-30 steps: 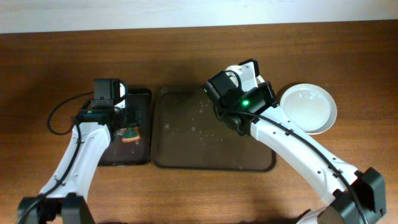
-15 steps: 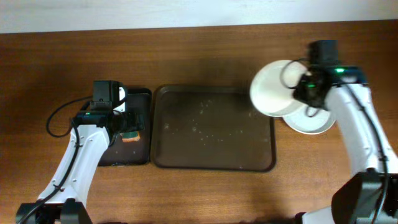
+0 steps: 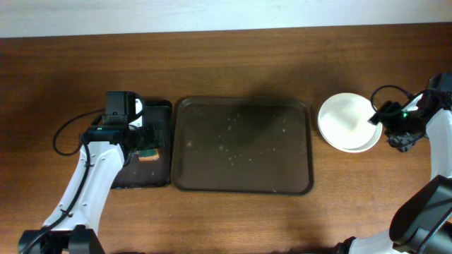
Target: Clean dirty plates on tray and stack at the side
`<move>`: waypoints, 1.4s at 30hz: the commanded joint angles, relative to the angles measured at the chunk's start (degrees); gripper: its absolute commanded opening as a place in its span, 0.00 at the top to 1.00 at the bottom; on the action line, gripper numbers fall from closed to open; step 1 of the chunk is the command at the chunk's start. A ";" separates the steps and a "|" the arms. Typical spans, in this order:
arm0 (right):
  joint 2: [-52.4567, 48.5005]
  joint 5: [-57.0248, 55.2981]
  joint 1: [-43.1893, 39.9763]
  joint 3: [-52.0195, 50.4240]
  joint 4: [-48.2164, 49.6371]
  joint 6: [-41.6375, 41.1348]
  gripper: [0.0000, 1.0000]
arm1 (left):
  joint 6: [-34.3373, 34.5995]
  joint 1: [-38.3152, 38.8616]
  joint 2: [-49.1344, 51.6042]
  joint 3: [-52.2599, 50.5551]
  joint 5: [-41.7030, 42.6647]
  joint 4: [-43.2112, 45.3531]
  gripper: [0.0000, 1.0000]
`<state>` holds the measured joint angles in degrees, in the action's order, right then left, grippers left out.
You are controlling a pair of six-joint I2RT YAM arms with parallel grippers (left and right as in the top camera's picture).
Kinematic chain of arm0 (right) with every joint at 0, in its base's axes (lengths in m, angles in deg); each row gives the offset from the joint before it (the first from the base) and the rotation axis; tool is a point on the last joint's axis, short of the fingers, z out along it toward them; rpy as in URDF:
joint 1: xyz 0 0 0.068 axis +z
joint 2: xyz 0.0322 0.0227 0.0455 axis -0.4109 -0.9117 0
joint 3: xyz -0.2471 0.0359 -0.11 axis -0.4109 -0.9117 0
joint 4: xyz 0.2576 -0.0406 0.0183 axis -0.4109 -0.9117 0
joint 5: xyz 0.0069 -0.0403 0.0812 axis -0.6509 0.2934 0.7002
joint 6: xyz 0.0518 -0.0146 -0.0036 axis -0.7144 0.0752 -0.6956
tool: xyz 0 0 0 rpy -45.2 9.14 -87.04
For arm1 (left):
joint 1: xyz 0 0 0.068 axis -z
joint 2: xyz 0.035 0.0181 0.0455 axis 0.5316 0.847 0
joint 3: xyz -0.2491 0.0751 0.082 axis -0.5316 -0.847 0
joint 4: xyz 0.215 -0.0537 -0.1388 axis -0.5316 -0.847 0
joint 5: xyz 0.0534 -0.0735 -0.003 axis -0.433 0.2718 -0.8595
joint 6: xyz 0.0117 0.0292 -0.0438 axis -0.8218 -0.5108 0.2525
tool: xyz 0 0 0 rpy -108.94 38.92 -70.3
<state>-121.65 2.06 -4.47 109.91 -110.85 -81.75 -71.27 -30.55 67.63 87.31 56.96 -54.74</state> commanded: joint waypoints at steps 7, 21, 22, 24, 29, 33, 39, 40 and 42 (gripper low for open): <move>0.02 5.33 12.81 -0.52 -12.74 15.72 0.01 | 2.56 -0.24 -1.01 2.27 7.15 -10.95 0.01; 51.63 -6.95 21.38 -14.93 -7.37 15.13 0.01 | 2.47 -0.24 -45.24 -8.61 6.69 -12.17 0.01; 55.69 -6.95 21.38 -14.93 -7.58 15.13 0.01 | 2.47 -0.24 -47.89 -8.61 6.69 -12.17 0.01; 59.54 -6.95 21.38 -14.93 -7.56 15.13 0.01 | 2.47 -0.24 -50.64 -8.61 6.69 -12.35 0.01; 61.16 -6.95 21.38 -14.93 -7.58 15.13 0.01 | 2.47 -0.24 -50.97 -8.61 6.69 -12.90 0.01; 61.53 -8.50 21.57 -15.04 -7.39 16.81 0.01 | 2.47 -0.24 -50.97 -8.61 6.69 -13.64 0.01; 76.02 -8.00 28.46 -33.11 15.23 17.03 0.01 | 2.47 -0.24 -50.97 -8.61 6.69 -13.64 0.01; 79.28 -8.02 29.68 -37.59 19.28 17.03 0.01 | 2.47 -0.24 -50.97 -8.61 6.69 -13.64 0.01; 85.61 -8.02 31.19 -46.56 28.92 17.03 0.01 | 2.47 -0.24 -50.97 -8.61 6.69 -13.64 0.00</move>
<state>-41.55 -5.65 24.99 71.03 -88.25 -65.10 -69.31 -30.60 16.90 79.03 63.58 -68.44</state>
